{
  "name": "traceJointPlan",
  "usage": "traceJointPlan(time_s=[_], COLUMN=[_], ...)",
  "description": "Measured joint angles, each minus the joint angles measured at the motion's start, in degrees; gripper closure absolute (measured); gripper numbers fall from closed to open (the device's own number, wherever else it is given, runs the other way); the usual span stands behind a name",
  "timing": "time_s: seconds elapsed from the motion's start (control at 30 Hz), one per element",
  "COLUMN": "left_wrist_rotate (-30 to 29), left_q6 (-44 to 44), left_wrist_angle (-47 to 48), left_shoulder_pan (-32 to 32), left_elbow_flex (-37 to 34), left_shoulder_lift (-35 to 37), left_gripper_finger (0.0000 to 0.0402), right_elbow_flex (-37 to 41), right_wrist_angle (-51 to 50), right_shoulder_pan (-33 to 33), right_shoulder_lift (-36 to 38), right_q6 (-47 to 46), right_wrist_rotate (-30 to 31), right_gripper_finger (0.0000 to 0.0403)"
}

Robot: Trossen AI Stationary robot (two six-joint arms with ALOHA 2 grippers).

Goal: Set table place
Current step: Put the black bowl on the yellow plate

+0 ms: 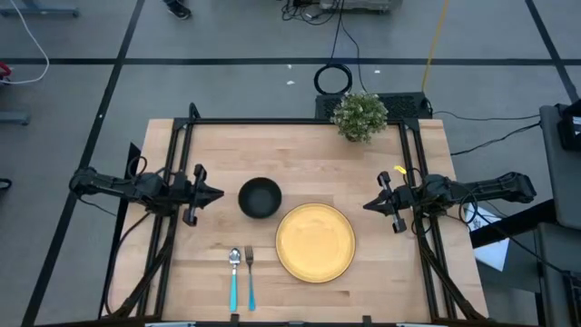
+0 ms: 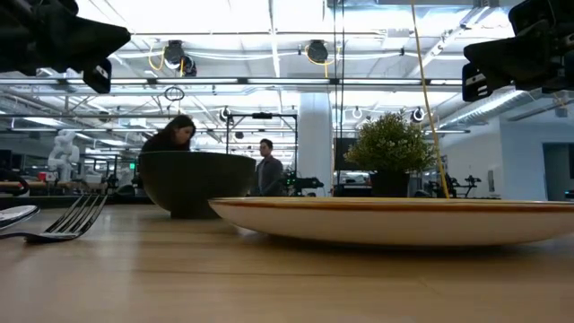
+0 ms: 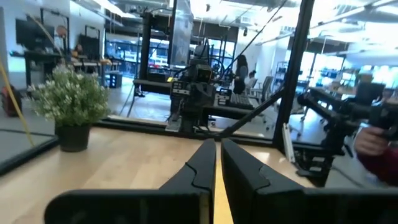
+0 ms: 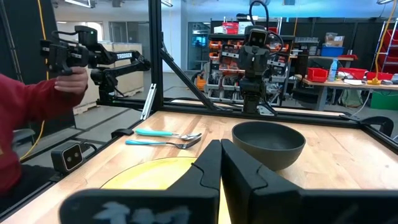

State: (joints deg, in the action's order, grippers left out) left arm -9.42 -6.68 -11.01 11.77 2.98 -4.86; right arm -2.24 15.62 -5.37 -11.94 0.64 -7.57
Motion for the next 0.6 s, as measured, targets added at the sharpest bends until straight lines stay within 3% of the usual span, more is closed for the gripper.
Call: traceJointPlan(time_s=[0.3, 0.6], left_wrist_rotate=[0.3, 0.8], left_q6=[1.9, 7.0], left_wrist_angle=[-2.4, -0.1], left_shoulder_pan=[0.0, -0.1], left_elbow_flex=[0.0, 0.0], left_shoulder_lift=[0.0, 0.0], left_gripper_finger=[0.0372, 0.0399], right_elbow_flex=[0.0, 0.0], right_wrist_angle=[2.0, 3.8], right_shoulder_pan=[0.0, 0.0], right_shoulder_lift=[0.0, 0.0], right_q6=[0.0, 0.0], right_wrist_rotate=[0.0, 0.0], right_gripper_finger=[0.0403, 0.0403])
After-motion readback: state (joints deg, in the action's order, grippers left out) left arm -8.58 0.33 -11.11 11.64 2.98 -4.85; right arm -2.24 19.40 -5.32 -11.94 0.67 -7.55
